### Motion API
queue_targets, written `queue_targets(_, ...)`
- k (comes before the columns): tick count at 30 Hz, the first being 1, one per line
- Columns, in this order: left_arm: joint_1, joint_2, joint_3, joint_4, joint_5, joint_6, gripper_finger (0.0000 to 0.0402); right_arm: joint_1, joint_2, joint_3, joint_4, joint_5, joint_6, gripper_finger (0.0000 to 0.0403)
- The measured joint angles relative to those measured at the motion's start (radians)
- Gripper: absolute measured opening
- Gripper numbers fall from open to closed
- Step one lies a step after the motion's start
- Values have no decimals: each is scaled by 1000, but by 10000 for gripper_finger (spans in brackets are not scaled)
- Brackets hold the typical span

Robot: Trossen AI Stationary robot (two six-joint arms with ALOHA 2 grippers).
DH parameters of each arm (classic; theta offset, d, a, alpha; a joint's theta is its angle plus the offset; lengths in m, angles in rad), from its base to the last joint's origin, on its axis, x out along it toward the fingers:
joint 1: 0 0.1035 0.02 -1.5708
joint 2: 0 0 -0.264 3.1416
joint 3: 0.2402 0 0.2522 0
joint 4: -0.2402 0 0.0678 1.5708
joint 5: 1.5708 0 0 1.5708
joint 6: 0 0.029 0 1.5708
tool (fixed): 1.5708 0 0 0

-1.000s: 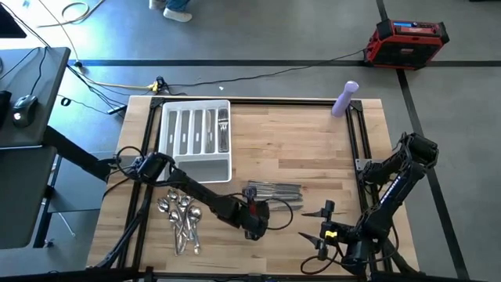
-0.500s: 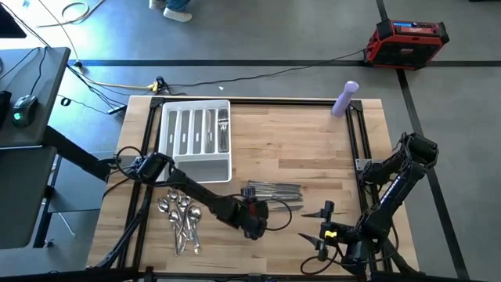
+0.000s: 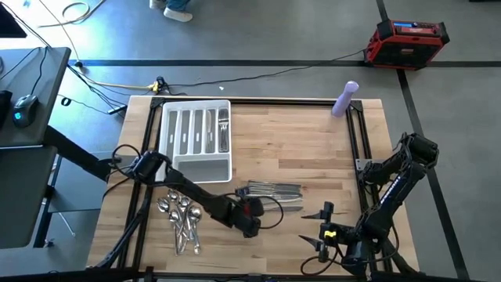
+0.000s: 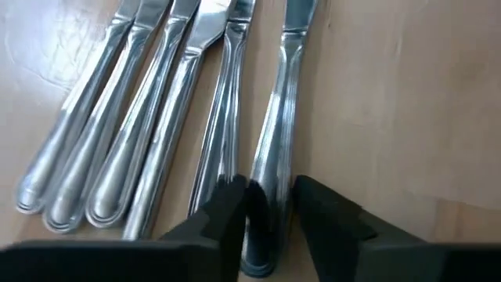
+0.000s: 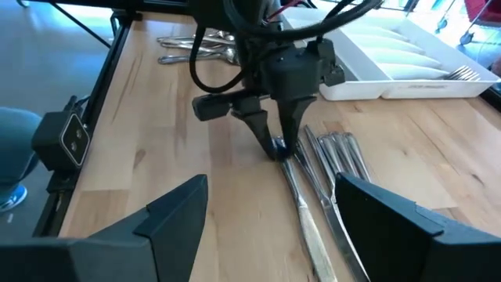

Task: Sort silverware
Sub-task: Put the knife in the silverware tray

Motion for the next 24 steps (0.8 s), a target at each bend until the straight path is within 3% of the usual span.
queue_targets(9,2,-7,-32,112,105,-11,4,0,3,0,9,0,0,263)
queue_targets(14,1,-20,-4,78,99,15,1,0,3,0,9,-2,5,263)
queue_targets(19,-18,-74,17,-15,31,50,0,0,3,0,9,-4,6,263)
queue_targets(24,-47,-126,26,16,-9,96,20,0,3,0,8,-8,7,263)
